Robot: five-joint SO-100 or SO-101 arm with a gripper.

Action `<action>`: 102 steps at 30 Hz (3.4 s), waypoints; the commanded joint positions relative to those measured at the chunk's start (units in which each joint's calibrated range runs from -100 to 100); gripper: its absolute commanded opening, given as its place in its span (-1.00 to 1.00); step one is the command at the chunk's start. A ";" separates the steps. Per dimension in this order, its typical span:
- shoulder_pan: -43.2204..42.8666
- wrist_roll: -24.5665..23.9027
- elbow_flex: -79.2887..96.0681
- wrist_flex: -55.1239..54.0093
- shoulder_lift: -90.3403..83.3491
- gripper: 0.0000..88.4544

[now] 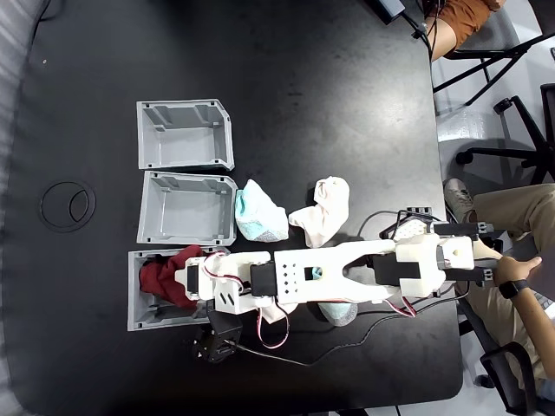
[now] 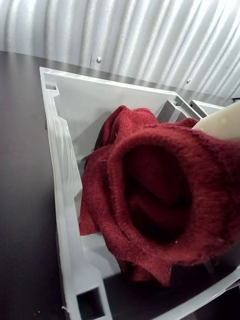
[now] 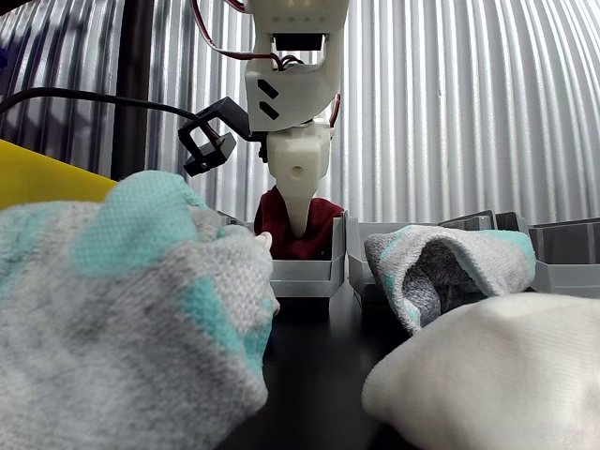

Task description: Put the sock in the container

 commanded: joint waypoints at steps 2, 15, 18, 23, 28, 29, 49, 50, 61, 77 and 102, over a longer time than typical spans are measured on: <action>0.72 0.02 -2.01 -0.20 -2.54 -0.79; 0.57 0.25 -2.64 4.07 -5.22 -0.12; 0.65 0.25 -2.10 6.63 -7.48 -0.13; 0.57 0.25 -2.28 13.89 -11.66 -0.12; 0.65 0.25 -2.01 20.29 -15.43 -0.12; 0.65 0.25 -2.01 21.74 -15.84 -0.12; 1.28 0.14 -1.92 51.46 -47.38 -0.61; 1.28 0.02 -1.92 52.49 -49.47 -0.73; 1.20 -0.15 7.55 57.36 -75.65 -0.97; 1.28 0.19 53.17 47.71 -121.07 -0.97; 9.78 0.31 93.39 16.88 -139.14 -0.97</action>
